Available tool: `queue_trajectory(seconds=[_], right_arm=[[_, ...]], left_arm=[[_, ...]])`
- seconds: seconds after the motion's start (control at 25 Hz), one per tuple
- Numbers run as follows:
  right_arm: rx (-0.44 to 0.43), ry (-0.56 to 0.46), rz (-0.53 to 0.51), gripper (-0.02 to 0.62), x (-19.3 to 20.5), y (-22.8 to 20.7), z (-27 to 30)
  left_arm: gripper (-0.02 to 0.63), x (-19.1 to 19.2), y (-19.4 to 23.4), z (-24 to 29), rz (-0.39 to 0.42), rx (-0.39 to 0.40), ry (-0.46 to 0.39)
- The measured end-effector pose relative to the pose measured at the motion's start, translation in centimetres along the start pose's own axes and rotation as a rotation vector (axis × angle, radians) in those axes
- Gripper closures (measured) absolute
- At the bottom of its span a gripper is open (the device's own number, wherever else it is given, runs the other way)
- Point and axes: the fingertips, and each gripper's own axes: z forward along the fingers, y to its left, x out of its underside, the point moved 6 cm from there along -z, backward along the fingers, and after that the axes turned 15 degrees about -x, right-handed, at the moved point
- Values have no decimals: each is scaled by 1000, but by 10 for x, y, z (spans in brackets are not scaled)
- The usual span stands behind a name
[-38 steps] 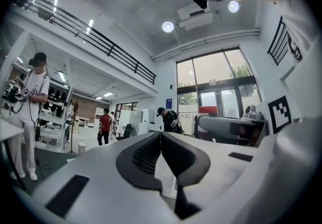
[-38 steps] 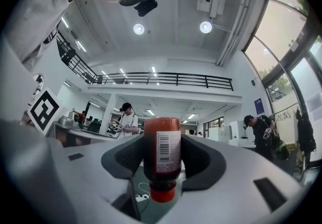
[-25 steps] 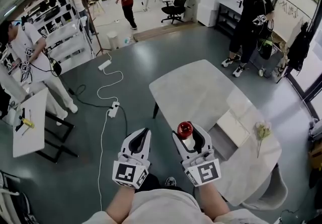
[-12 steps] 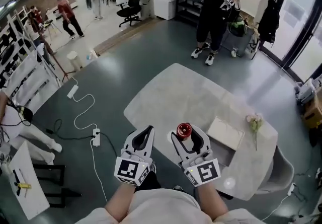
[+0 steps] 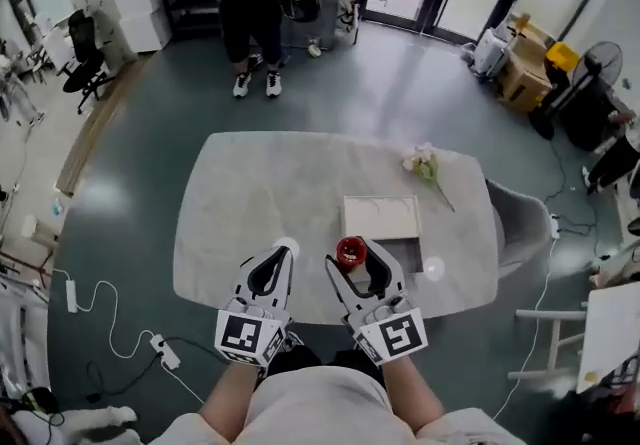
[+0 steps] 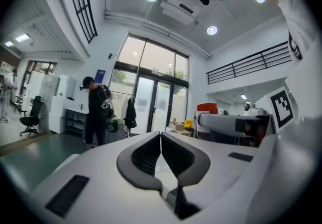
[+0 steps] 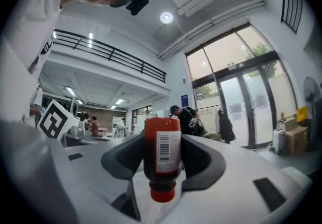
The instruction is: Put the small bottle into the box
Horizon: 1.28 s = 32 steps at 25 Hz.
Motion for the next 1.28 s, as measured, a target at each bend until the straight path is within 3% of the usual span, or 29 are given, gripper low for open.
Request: queue_trajectory(seconds=[0.24,0.44,0.72,1.04,1.28], right_arm=[[257,51,33,362,18,-24,-64],[406,63,151,362,41,-30,-109],[450,72,346,362,93,-70,-126],[504,27,677,362,173,-136,-128],[566,87,883,362,232,-158,-133]], left_arm=[[580,22,-63,37,-17,261,34],[580,47,-95,41,-34,376,104],[580,92,-109,68,2,387,225],[580,159,-126,113,58,375,405],[580,198,-137,140,84,382,523]])
